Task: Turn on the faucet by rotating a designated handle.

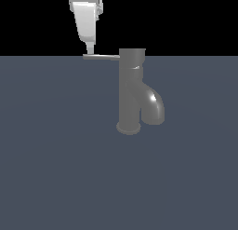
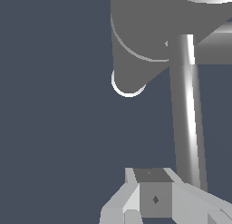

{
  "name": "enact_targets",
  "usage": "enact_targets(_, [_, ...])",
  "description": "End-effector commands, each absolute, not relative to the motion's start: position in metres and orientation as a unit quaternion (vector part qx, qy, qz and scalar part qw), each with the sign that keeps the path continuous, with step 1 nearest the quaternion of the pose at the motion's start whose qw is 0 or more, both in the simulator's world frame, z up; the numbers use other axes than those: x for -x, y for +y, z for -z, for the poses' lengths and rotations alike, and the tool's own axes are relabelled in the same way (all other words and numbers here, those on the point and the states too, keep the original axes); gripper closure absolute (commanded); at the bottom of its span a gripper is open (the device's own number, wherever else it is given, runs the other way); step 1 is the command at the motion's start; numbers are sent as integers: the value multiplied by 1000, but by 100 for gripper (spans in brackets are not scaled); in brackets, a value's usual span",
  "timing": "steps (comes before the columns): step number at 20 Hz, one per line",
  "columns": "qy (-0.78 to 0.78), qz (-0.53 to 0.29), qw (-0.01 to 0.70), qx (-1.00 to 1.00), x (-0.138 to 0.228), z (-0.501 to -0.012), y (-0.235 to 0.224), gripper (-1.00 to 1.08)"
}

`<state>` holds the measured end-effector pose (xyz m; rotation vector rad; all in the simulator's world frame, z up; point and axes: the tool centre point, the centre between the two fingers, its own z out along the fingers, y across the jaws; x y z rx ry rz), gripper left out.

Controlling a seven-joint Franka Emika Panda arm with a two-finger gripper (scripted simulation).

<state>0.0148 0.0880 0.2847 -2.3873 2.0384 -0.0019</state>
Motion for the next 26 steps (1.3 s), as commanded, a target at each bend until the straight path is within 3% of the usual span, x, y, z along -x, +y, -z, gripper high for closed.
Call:
enact_targets(1, [650,0,0,760,-7,-285,85,108])
enact_targets(26, [649,1,1,760,54,-285,72,108])
